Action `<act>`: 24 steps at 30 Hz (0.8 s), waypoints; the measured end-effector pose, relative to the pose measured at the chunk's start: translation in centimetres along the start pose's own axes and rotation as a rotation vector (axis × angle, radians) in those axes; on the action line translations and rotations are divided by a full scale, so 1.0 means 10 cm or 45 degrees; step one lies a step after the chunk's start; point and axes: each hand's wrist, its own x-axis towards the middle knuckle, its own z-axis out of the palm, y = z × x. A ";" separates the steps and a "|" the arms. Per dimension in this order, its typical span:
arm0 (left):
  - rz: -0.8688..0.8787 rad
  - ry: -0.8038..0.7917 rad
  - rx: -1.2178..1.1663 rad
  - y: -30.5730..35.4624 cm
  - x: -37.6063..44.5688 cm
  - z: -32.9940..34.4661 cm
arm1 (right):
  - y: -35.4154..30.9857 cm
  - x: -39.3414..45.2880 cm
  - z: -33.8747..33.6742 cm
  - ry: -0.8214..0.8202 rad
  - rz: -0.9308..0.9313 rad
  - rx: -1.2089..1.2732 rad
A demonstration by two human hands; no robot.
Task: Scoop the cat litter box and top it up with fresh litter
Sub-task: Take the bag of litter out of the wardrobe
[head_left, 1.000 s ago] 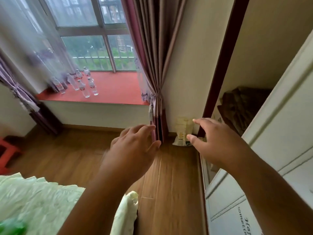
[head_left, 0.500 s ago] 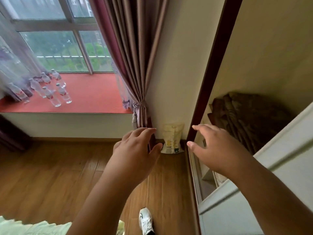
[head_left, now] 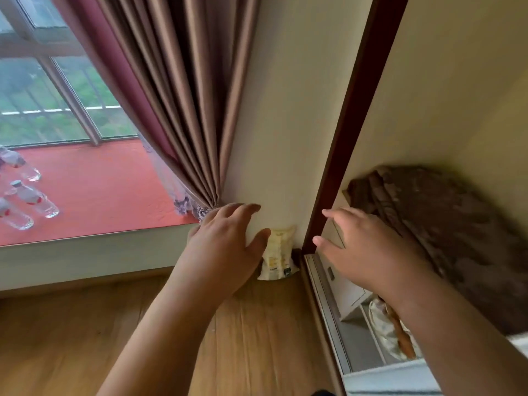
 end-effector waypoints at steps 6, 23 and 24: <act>-0.024 -0.056 0.030 -0.27 0.59 0.09 | -0.01 0.72 0.09 -0.025 -0.004 0.022; -0.358 -0.123 0.091 -0.63 2.57 0.91 | 0.45 3.40 0.38 -0.314 -0.112 0.028; -0.369 -0.163 0.088 -0.65 2.63 0.99 | 0.48 3.51 0.43 -0.323 -0.104 0.028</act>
